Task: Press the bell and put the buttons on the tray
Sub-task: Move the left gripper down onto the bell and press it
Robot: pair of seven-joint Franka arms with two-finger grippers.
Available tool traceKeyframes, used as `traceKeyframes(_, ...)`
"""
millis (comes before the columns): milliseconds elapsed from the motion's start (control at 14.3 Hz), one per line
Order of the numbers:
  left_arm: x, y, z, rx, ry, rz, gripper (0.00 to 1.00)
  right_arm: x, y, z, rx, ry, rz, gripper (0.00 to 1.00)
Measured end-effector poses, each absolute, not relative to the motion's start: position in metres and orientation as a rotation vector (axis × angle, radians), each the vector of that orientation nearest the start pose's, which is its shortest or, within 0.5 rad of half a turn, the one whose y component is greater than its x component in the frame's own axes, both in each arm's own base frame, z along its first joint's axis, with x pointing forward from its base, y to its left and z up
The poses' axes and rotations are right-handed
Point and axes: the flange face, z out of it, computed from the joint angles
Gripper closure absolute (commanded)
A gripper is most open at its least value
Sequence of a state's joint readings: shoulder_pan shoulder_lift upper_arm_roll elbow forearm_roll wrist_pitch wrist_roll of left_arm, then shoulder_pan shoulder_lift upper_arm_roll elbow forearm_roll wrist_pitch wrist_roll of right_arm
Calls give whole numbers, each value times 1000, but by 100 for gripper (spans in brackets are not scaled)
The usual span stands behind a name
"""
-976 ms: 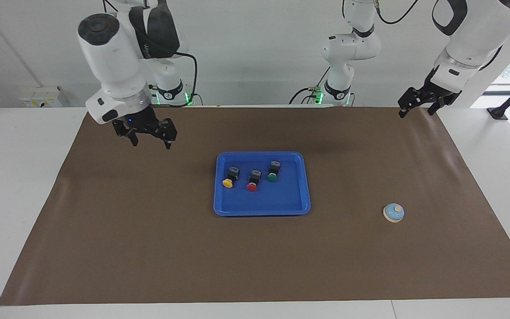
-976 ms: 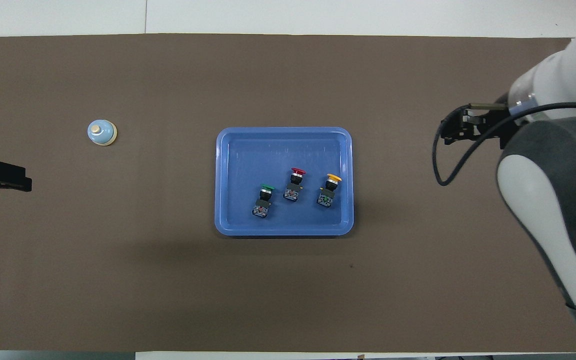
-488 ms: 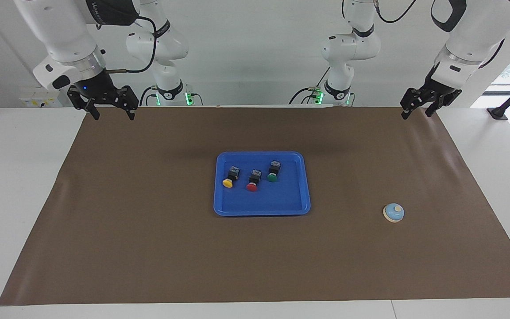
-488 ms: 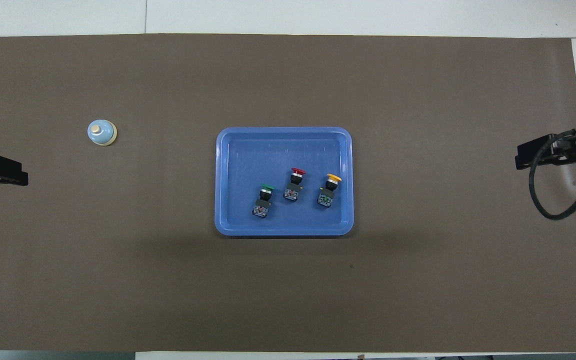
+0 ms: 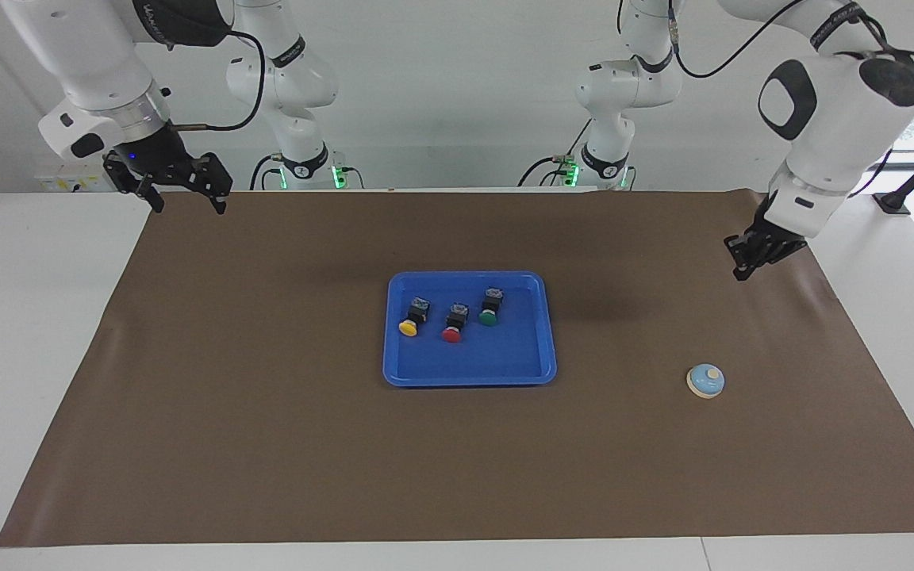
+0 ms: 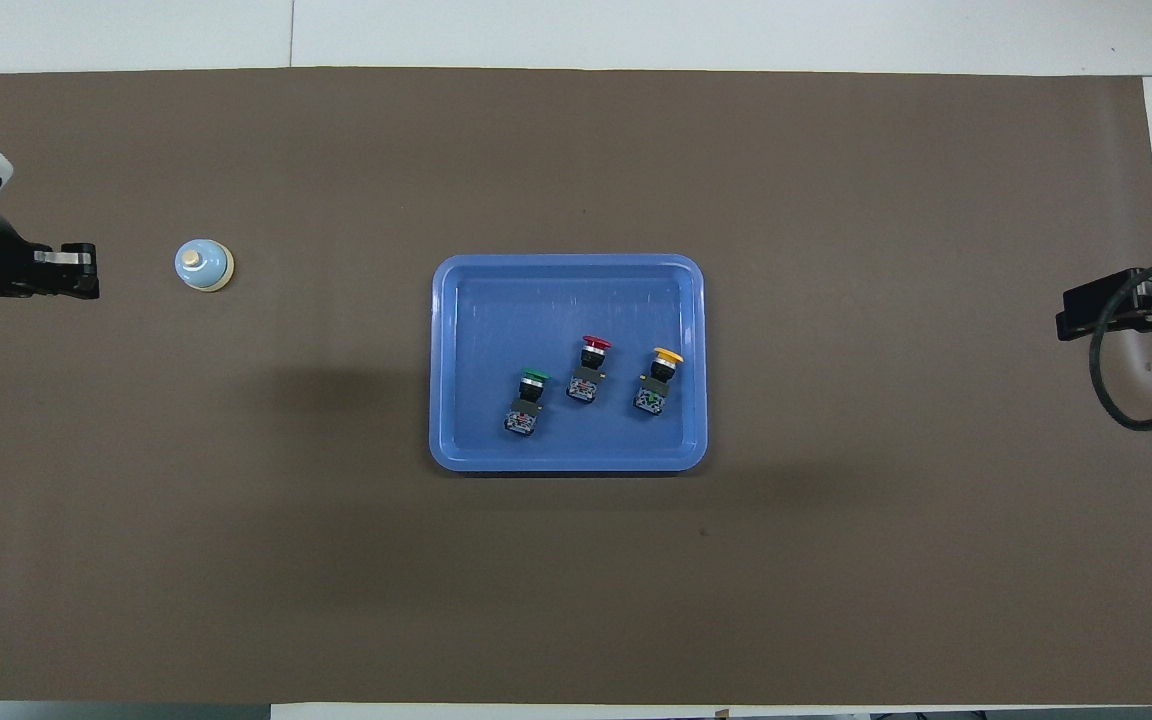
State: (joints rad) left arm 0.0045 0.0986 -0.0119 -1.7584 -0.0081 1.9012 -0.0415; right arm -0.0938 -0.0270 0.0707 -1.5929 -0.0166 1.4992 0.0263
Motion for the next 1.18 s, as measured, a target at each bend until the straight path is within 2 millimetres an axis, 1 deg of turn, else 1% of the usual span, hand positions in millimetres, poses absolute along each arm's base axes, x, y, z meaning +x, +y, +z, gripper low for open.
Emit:
traceKeyframes(209, 637, -2, 453, -3150, -70, -102, 100, 538, -13, 623, -3157, 76, 106, 0)
traceKeyframes(349, 651, 1, 421, -3148, -77, -96, 100, 538, -12, 623, -3157, 75, 106, 0)
traceKeyframes(418, 656, 2, 409, -3147, -77, -101, 100, 538, -12, 623, -3157, 74, 106, 0)
traceKeyframes(558, 663, 3, 395, -3146, -80, -117, 100, 538, -11, 623, -3157, 71, 106, 0)
traceKeyframes(697, 667, 5, 385, -3144, -84, -131, 100, 538, -9, 623, -3157, 66, 105, 0)
traceKeyframes(1046, 668, 5, 375, -3143, -85, -146, 100, 538, -11, 622, -3157, 71, 109, 0)
traceKeyframes(1185, 668, 5, 367, -3142, -85, -168, 100, 538, -11, 622, -3157, 72, 109, 0)
